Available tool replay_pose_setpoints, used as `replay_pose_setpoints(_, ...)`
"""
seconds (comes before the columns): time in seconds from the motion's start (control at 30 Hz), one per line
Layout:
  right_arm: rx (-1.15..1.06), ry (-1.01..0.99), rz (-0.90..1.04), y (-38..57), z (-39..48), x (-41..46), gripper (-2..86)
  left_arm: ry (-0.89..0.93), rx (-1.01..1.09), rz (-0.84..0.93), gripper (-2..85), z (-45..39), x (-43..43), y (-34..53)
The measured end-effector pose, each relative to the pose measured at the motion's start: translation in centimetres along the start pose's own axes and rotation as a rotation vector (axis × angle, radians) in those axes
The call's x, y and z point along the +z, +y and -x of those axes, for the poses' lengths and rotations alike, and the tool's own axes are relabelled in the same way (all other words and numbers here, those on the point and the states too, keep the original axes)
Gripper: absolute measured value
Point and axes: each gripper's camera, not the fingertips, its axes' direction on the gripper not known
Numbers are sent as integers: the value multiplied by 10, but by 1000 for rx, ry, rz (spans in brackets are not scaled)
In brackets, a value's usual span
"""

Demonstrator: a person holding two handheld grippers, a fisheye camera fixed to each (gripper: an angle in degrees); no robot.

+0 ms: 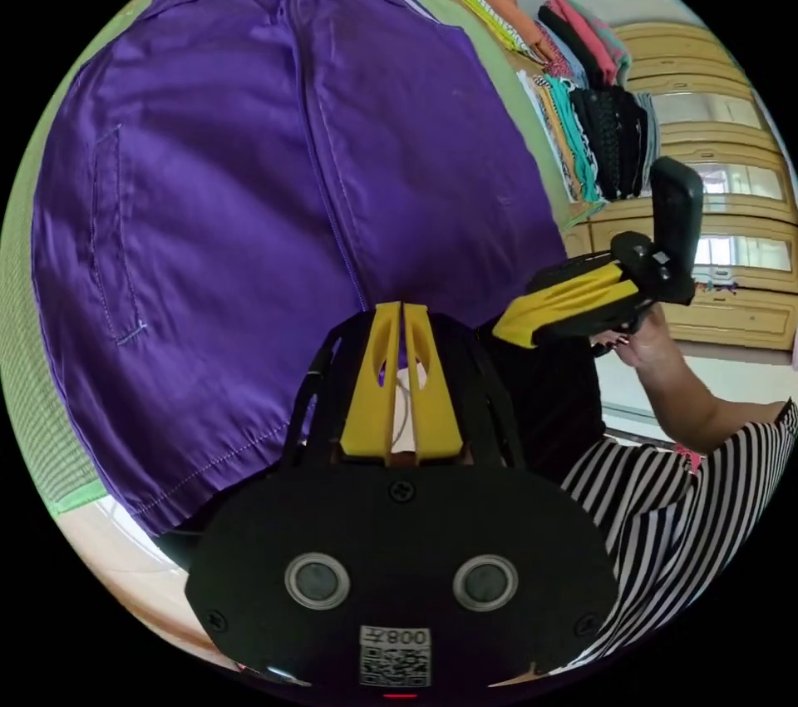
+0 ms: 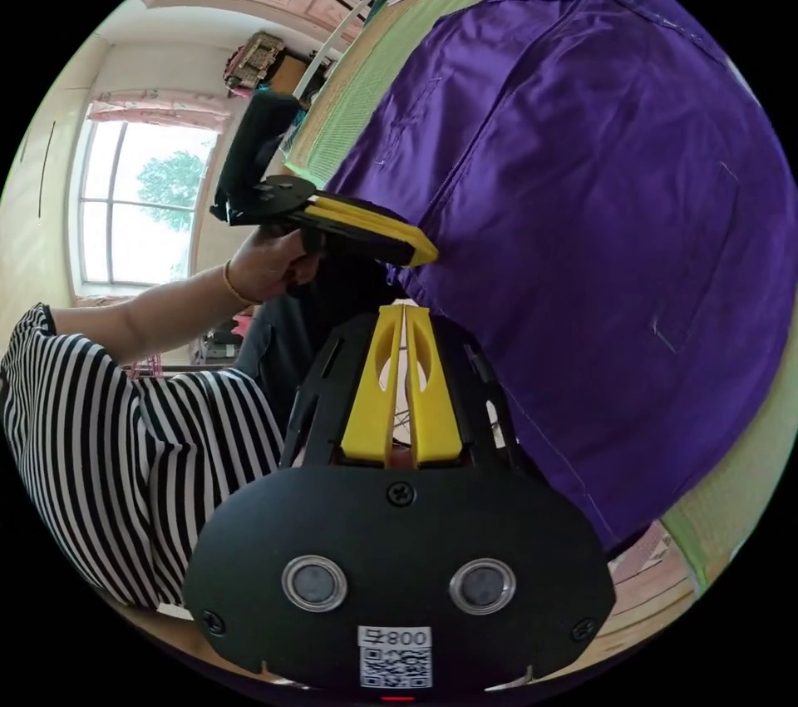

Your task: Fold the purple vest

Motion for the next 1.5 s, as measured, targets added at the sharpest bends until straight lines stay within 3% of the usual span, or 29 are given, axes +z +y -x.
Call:
replay_pose_setpoints(0.2,195,245,-57,29,-27,-24,1,6,-15,-11,2,5,-16,-13)
replay_pose_setpoints(0.3,272,153,-75,35,-44,-25,1,51,-35,-54,1,7,-29,-21)
replay_pose_setpoints(0.4,248,195,-151,30,-27,-46,0,83,1,-127,1,4,-50,-36)
replay_pose_setpoints(0.73,257,513,-391,-91,-61,-153,1,-68,100,-180,1,12,-89,-146)
replay_pose_setpoints(0.97,354,671,-278,-165,-124,-151,1,-39,55,-176,1,35,-87,-195)
replay_pose_setpoints(1.13,326,601,-309,-151,-139,-152,0,-6,91,-178,1,34,-84,-196)
replay_pose_setpoints(1.5,383,652,-361,-153,-127,-161,0,18,141,-193,1,34,-103,-201)
